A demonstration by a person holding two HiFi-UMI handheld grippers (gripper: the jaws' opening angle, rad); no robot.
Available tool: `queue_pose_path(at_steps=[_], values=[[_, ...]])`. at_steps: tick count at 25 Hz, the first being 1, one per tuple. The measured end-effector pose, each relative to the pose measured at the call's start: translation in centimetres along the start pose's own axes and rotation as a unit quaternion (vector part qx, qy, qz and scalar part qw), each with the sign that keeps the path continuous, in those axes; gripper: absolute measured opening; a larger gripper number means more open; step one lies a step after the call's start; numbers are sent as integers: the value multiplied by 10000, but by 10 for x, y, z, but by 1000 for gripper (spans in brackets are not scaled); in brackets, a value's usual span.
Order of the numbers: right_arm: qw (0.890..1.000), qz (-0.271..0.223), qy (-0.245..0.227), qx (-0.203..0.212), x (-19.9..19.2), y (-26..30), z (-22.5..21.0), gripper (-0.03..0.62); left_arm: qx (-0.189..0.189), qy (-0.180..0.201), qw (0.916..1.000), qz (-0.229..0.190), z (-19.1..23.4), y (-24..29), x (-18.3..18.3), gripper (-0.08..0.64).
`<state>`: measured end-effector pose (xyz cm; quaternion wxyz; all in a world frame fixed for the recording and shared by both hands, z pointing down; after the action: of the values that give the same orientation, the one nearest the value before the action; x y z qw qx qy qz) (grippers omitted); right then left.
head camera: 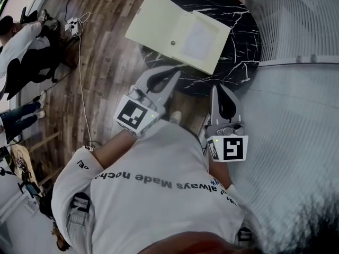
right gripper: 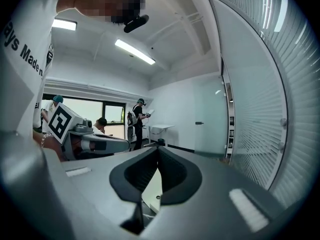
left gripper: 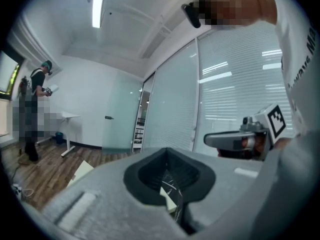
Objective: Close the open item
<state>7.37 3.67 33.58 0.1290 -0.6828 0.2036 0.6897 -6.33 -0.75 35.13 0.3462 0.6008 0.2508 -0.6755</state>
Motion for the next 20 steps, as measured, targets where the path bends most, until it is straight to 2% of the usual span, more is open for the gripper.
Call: queue_pose_path(at_steps=[5, 9, 20], values=[[9999, 81, -30, -78, 6, 53, -11, 2, -102, -25, 9999, -47, 50, 23, 10, 3], [9998, 82, -53, -155, 13, 79, -15, 2, -208, 7, 9997, -85, 74, 34, 18, 3], [9995, -39, -85, -286, 22, 102, -28, 2, -417, 124, 9990, -73, 87, 58, 26, 3]])
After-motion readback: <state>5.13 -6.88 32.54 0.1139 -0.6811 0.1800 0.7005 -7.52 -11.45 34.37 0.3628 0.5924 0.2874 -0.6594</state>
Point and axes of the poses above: the fingertips, and each gripper's own axes: y forward along the fingers, z to its left, x out of its top, the point moved 4 cm from there along -y, backward along the fingers, and after that the axes turned 3 degrees about -z, right-handed, at the moved point
